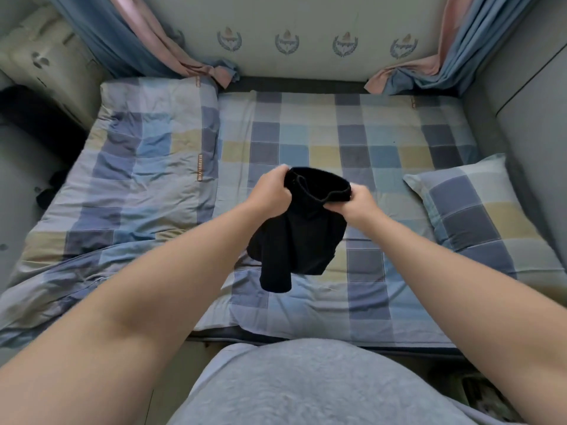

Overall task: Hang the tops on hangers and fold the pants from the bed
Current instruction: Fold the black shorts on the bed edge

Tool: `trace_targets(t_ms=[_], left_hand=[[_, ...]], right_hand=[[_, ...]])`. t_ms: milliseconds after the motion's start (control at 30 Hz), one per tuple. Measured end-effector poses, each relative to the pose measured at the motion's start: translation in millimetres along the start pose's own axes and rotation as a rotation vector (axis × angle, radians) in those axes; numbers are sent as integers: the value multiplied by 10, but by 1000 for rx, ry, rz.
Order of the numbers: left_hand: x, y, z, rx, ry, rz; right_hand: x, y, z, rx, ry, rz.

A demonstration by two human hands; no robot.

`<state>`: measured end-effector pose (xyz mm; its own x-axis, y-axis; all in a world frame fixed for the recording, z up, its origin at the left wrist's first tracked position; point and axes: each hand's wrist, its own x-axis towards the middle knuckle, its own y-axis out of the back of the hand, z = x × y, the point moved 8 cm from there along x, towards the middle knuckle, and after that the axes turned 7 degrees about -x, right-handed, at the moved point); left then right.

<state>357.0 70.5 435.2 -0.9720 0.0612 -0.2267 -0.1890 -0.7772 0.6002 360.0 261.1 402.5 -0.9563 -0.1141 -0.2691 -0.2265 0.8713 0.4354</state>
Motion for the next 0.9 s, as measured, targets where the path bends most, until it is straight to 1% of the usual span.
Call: trace_targets(t_ms=[100,200,300,400,533,700,767,900], left_hand=[[188,185,174,-12,-30,75],[245,260,244,-32,-74,143],[184,182,201,-45,-99,144],[92,-20,6,-49,-80,125],[-77,-478,-561,-16,9,90],[-402,-1250,-1604,41,188,-18],[-597,-1614,-2119,77,267,-78],[-1153,-2281,-3075,180,423,-237]], right_hand=[[196,214,-291,-91,108,130],[217,334,-399,-104,138,212],[114,310,-316,-99,130,224],[-31,192,-68,-141,88,213],[-205,-140,555,-258,25,210],[-532,-847,1634,-379,-160,130],[-705,-1227,2149,-430,-226,64],[-1169,-2002,3084,-502,-335,-158]])
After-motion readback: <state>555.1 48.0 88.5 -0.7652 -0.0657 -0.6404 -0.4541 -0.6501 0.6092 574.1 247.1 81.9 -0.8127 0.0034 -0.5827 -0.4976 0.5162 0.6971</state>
